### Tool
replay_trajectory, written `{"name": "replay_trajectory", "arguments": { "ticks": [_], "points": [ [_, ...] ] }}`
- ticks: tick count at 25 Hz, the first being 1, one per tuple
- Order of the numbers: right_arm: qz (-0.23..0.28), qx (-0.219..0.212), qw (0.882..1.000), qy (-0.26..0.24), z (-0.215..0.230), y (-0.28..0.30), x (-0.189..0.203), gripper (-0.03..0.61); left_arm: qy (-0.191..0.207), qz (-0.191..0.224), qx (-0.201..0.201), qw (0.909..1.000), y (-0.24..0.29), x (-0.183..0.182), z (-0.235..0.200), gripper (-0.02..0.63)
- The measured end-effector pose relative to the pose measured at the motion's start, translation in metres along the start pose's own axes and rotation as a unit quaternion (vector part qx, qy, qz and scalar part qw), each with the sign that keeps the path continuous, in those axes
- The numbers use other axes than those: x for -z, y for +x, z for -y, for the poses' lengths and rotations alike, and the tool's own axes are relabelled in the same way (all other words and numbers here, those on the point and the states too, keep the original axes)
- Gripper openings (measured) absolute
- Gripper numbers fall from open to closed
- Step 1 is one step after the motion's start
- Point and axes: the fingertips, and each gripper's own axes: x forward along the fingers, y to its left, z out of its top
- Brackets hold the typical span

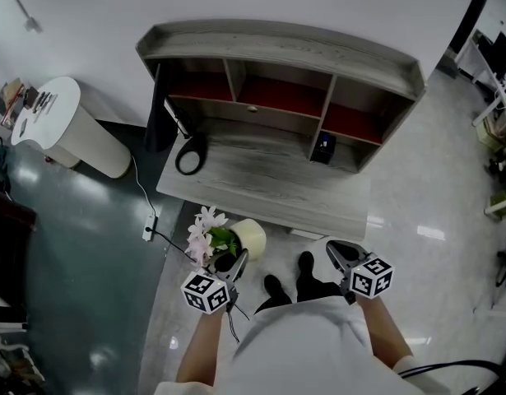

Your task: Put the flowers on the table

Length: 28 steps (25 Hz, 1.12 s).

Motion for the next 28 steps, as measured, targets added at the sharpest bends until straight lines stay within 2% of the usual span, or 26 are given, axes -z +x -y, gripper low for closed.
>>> {"name": "replay_trajectory", "arguments": {
  "ticks": [5,13,22,28],
  "points": [
    [-0.002,-0.009,1.0,0.008,0.017,0.016,-0.008,0.02,0.012,-0.018,0.0,0.9998,0.025,-0.002,-0.002,0.048],
    [-0.009,-0.038,0.999,0.003,0.055,0.044,-0.041,0.02,0.065,-0.049,-0.015,0.9965,0.085,-0.022,-0.007,0.049],
    [-0.038,-0.056,0.998,0.009,0.109,0.07,-0.067,0.02,0.108,-0.088,-0.024,0.9899,0.164,-0.043,-0.025,0.049],
    [-0.059,-0.065,0.996,0.021,0.139,0.083,-0.069,0.02,0.137,-0.136,-0.019,0.981,0.22,-0.036,-0.039,0.049]
  ]
}}
